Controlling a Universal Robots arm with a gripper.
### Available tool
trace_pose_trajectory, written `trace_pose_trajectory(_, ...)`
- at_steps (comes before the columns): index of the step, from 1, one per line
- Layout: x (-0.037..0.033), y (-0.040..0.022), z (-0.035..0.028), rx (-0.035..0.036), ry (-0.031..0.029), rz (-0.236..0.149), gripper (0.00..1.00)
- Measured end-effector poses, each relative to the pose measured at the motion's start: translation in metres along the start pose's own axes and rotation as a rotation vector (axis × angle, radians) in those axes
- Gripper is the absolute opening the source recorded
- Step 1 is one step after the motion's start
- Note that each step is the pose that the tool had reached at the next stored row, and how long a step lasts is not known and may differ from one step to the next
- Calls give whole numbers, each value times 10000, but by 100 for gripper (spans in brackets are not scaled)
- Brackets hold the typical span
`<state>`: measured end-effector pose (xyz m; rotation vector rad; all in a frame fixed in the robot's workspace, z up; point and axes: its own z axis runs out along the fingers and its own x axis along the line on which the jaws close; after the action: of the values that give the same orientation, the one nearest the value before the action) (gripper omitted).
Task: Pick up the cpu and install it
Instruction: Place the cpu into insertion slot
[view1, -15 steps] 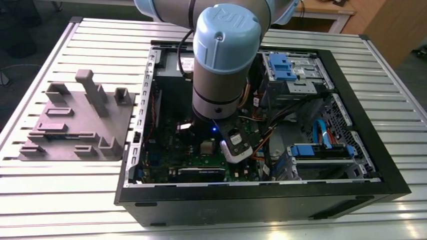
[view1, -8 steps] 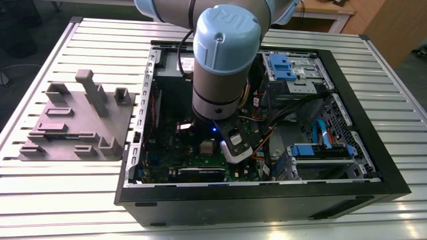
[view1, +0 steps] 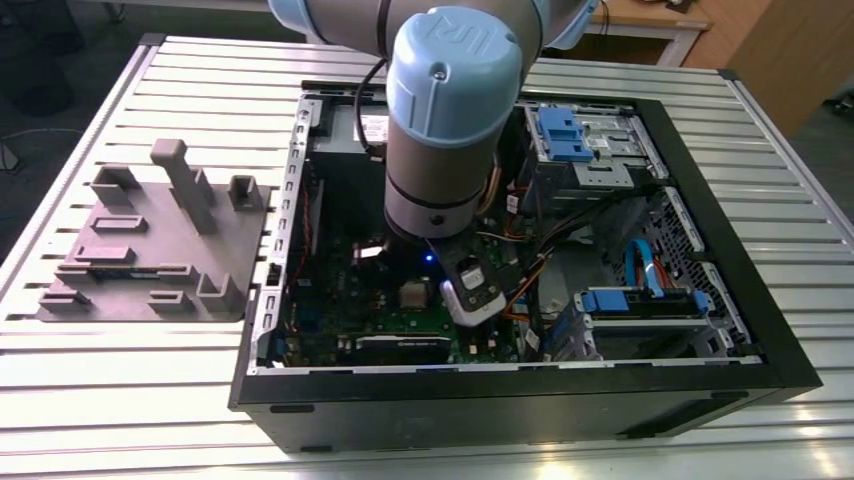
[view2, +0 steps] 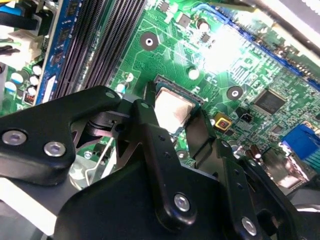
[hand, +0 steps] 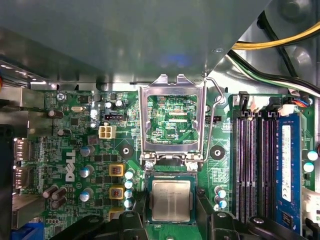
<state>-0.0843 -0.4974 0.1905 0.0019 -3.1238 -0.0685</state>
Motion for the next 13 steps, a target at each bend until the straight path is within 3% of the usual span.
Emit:
trace_pose_trajectory(10, 2, 5, -112, 1, 0, 0, 51)
trace_pose_trajectory(12, 2, 6, -135, 0, 0, 1, 49)
trace_pose_trajectory(13, 2, 7, -148, 0, 0, 0, 43)
